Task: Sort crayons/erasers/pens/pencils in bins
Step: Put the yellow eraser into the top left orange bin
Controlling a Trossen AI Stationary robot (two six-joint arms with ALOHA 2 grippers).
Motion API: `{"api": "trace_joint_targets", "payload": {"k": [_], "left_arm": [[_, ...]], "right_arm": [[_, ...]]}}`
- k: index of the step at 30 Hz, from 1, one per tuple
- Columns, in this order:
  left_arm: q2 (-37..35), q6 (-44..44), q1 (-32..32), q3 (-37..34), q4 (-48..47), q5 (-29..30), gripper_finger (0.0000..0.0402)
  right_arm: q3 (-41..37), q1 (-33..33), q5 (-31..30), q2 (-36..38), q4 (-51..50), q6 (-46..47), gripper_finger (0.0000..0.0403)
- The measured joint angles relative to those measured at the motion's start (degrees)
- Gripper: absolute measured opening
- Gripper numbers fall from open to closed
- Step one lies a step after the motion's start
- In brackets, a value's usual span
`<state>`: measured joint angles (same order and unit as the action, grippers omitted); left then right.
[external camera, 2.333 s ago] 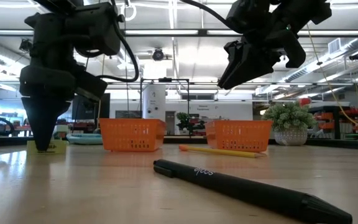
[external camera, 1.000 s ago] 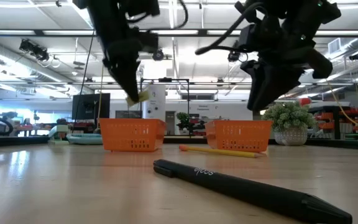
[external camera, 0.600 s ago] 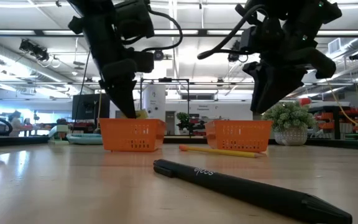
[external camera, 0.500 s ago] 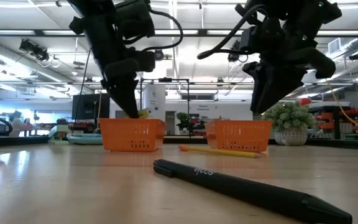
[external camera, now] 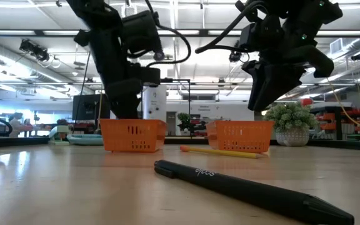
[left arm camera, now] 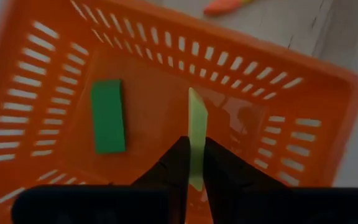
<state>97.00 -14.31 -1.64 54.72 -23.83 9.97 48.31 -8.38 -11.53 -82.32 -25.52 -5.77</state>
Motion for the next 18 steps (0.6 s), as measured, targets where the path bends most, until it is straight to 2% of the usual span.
{"api": "trace_joint_targets", "payload": {"k": [6,13,18], "left_arm": [[1.0,0.0,-0.2,0.0,0.1,0.1,0.0033],[1.0,0.0,-0.1,0.0,1.4,0.2,0.0061],[1.0,0.0,-0.1,0.0,3.8,0.7,0.0066]], "right_arm": [[0.0,0.0,0.0,0.0,0.2,0.0,0.0102],[0.0,0.0,0.0,0.0,0.5,0.0,0.0102],[0.0,0.0,0.0,0.0,0.6,0.0,0.0102]]}}
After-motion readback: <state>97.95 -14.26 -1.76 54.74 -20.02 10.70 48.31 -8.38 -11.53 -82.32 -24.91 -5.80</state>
